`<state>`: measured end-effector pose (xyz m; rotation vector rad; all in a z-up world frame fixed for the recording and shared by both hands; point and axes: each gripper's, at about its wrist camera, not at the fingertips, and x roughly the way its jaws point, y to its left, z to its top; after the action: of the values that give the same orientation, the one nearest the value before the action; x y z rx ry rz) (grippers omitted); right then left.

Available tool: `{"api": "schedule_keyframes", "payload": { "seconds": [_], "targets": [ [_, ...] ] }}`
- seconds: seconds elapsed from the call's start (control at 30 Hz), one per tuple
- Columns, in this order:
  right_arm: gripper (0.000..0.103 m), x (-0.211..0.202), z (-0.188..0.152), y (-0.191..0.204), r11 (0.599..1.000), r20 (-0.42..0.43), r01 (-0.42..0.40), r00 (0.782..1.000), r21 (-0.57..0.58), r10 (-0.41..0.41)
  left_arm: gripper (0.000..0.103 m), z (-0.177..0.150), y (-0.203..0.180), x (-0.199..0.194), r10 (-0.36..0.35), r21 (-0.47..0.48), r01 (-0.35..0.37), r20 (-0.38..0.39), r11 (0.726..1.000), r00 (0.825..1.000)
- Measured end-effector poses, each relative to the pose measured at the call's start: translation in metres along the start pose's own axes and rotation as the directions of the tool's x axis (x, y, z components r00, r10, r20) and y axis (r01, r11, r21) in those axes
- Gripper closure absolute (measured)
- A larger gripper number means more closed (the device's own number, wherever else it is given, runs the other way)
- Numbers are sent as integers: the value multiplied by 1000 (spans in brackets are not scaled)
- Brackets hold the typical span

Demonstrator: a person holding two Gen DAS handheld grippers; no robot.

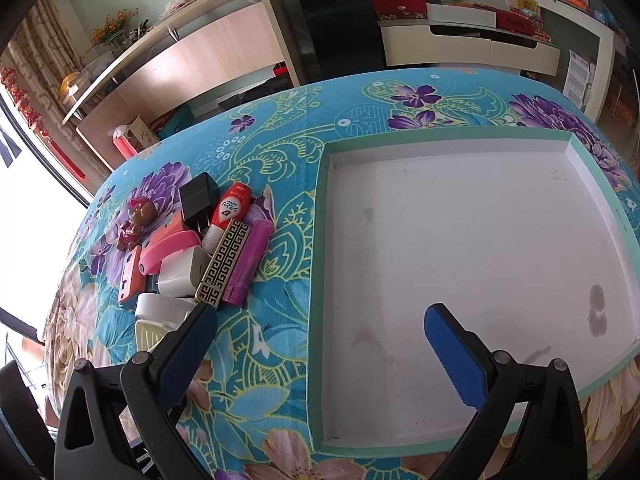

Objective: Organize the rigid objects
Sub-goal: 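Close the left tool on the black toy car while the right tool approaches the stand, then grasp the cream plastic phone stand with the right tool while the left tool lifts the car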

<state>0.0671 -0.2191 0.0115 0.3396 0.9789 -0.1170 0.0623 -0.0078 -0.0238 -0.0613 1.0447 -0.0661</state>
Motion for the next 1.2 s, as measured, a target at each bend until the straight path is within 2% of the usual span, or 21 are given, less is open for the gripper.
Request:
{"api": "schedule_keyframes", "payload": {
  "seconds": [0.2,0.43,0.67,0.87,1.07,1.2],
  "targets": [
    [0,2,-1,4,1000,-5,9,1000,-14,-9,25,2,6,-3,-15,-2,15,10,1000,1000],
    [0,3,-5,23,997,-7,-29,1000,-70,29,25,14,47,-14,94,-104,-86,75,991,993],
    [0,3,-13,54,982,-11,-107,994,-155,106,25,20,93,-16,161,-221,-139,85,965,983],
    [0,10,-23,81,962,-41,-178,984,-207,173,25,19,111,-14,169,-262,-143,79,954,982],
    [1,22,-31,96,952,-60,-186,982,-244,177,25,18,113,-10,157,-270,-133,68,954,985],
    [6,36,-35,101,951,-82,-162,986,-263,145,25,18,113,-8,149,-272,-127,61,954,987]
  ]
}}
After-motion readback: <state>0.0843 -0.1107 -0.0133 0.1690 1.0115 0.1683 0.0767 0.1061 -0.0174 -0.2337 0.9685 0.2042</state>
